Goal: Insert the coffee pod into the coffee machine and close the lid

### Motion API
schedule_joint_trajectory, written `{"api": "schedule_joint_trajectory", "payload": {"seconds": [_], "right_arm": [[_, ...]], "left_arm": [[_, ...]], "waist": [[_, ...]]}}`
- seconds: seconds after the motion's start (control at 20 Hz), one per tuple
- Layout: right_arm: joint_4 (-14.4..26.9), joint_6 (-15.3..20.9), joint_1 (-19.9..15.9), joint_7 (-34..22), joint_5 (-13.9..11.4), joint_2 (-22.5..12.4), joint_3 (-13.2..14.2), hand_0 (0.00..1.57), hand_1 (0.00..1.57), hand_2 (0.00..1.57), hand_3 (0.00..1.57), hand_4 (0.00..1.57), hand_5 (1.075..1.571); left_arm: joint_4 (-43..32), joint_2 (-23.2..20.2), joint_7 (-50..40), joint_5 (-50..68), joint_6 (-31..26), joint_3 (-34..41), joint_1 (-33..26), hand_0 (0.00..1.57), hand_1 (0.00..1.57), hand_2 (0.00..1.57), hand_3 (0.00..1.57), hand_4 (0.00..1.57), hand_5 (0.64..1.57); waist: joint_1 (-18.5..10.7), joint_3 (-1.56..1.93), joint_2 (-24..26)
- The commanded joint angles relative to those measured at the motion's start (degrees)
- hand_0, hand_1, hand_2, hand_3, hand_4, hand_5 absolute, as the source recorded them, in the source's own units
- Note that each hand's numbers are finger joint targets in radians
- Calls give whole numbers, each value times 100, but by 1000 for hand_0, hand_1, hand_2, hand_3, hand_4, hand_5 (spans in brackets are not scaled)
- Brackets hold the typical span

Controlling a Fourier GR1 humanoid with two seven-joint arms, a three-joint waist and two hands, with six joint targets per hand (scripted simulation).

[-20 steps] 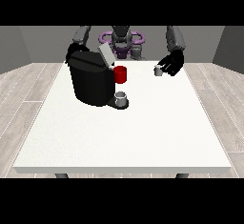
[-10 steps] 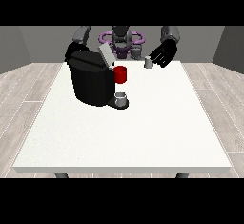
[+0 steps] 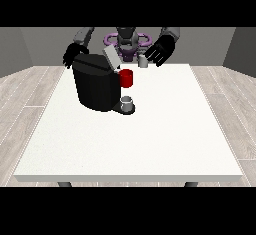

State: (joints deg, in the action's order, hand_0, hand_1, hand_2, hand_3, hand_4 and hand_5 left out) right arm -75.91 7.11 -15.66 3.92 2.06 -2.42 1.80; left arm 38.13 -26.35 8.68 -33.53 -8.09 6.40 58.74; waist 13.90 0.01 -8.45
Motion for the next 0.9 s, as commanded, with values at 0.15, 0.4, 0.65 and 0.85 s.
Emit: {"api": "schedule_joint_trajectory", "payload": {"seconds": [0.15,0.4,0.65,0.85], "right_arm": [[-140,161,-390,-268,-142,-57,-18,0,0,0,0,541,1571],[-322,56,-222,-231,-24,-121,57,0,0,0,0,480,1571],[-213,164,-621,-381,3,-143,192,0,0,0,0,480,1571],[-377,285,-252,-151,-130,159,-88,0,0,0,0,530,1571]], "left_arm": [[3,127,-234,-116,130,-3,526,1264,1264,1319,1251,516,1571],[-142,-319,-138,-88,-221,139,710,1281,1281,1306,1226,501,1571],[-76,117,-347,-217,118,30,875,1307,1307,1328,1239,487,1571],[-266,-211,-196,-143,-253,149,903,1305,1305,1326,1229,500,1571]], "waist": [[213,0,-321],[322,0,-357],[281,1,-535],[328,0,-525]]}}
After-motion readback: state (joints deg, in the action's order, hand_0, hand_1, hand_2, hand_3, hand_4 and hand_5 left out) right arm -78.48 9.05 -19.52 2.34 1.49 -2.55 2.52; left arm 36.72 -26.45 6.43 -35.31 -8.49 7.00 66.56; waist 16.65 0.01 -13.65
